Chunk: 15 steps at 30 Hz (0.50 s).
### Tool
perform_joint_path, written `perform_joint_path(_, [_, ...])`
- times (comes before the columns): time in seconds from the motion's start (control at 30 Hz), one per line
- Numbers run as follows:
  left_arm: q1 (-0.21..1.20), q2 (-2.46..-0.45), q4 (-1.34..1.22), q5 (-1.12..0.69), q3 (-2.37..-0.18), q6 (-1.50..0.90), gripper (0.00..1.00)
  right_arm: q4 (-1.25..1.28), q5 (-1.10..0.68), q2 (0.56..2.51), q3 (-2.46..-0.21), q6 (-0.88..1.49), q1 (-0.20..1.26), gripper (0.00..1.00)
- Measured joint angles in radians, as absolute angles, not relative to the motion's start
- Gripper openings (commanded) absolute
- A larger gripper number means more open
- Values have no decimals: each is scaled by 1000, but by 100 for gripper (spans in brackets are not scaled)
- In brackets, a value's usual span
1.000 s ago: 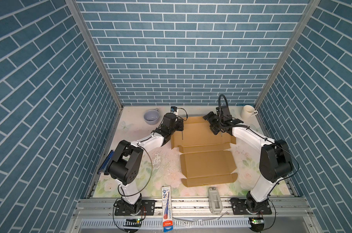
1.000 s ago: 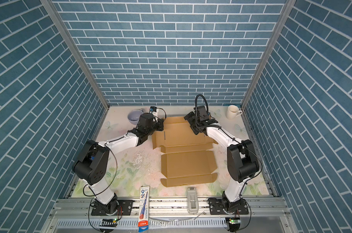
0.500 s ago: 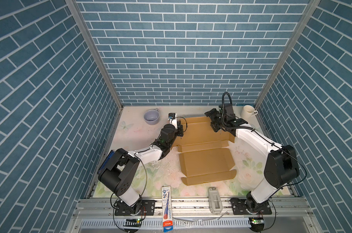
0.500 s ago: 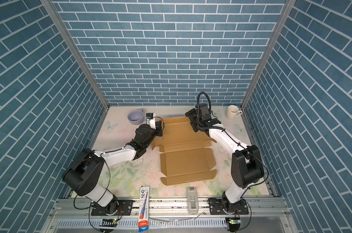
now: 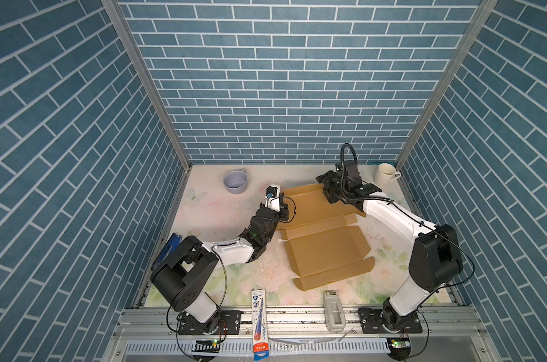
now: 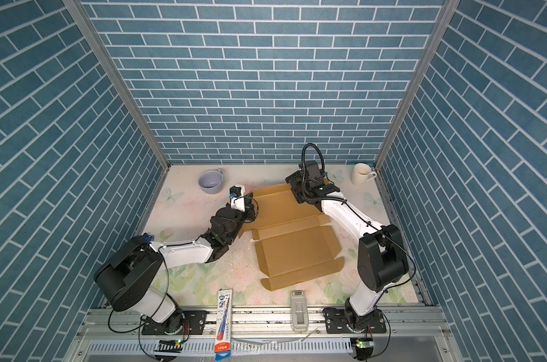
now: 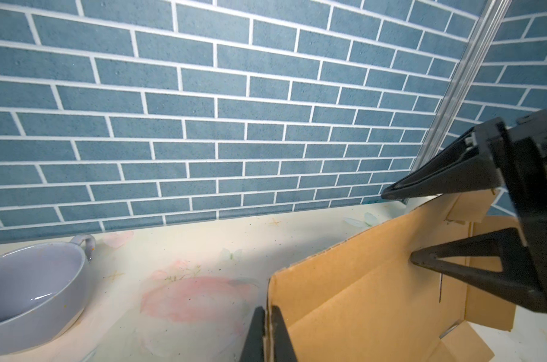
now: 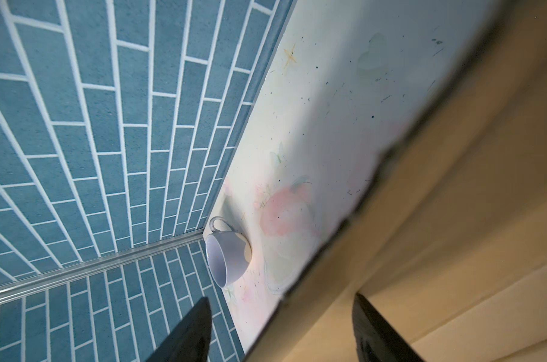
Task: Assemble paper box
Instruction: First fold the bottom flaps of a flat cardboard box at the center of the table.
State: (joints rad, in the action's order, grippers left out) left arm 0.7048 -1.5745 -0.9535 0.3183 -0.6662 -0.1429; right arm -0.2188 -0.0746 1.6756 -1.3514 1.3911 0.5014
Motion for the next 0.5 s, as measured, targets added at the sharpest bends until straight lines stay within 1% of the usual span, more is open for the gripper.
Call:
perform_joint_path(0.17, [717, -1575, -989, 334, -661, -113, 0, -220, -64, 1676, -1351, 1392, 510, 55])
perform_joint_path(0.33, [738, -1575, -1036, 344, -656, -68, 0, -219, -61, 1676, -1351, 1407, 511, 48])
perform_joint_path(0.5, [791, -1594, -1145, 376, -620, 19, 0, -215, -60, 1676, -1350, 1419, 511, 43])
